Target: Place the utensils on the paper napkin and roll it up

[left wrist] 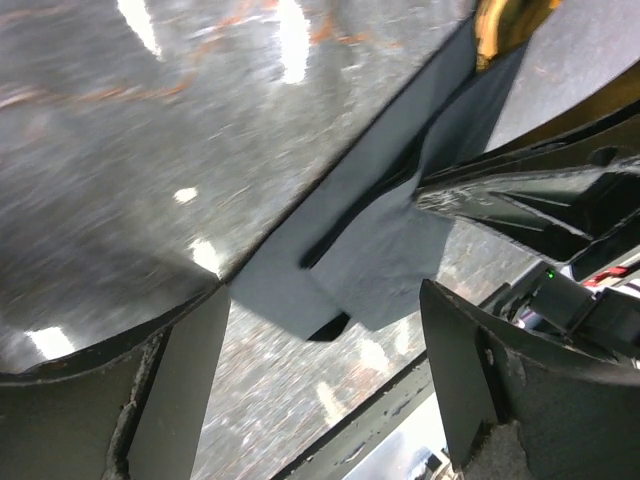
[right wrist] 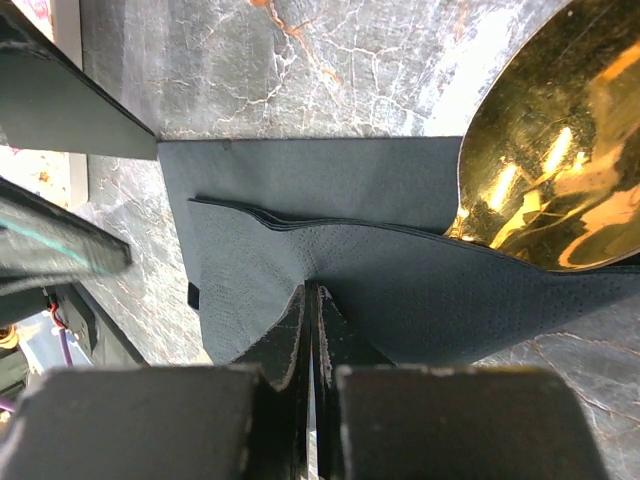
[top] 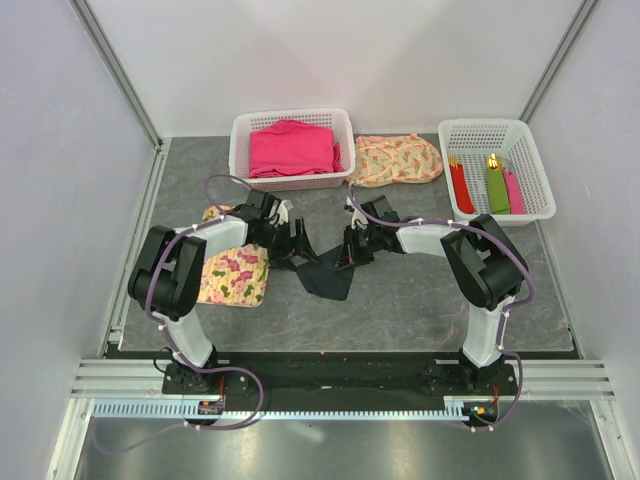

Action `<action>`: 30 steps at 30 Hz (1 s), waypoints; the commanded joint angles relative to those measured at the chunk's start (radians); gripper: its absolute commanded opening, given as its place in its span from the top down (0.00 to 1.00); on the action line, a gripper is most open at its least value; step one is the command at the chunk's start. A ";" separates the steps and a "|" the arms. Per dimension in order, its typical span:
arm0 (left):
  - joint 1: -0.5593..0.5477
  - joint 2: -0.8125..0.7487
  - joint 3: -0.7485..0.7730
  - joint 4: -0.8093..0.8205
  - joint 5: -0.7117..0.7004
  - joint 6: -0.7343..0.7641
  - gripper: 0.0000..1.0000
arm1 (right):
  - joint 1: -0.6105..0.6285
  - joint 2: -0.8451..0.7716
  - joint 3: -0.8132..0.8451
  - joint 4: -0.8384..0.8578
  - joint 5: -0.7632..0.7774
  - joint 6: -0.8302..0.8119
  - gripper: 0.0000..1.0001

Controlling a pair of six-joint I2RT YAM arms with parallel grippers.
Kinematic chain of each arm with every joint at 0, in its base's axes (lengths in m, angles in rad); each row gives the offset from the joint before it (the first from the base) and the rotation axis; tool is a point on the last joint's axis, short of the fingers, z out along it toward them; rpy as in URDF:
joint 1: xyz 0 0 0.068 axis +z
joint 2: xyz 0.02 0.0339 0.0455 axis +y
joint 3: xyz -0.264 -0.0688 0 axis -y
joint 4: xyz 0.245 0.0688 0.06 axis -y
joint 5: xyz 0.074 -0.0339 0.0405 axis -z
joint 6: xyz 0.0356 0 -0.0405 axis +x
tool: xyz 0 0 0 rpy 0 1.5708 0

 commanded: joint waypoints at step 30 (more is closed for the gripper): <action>-0.074 0.126 -0.047 0.454 0.212 -0.164 0.10 | 0.012 0.073 -0.014 -0.133 0.036 -0.041 1.00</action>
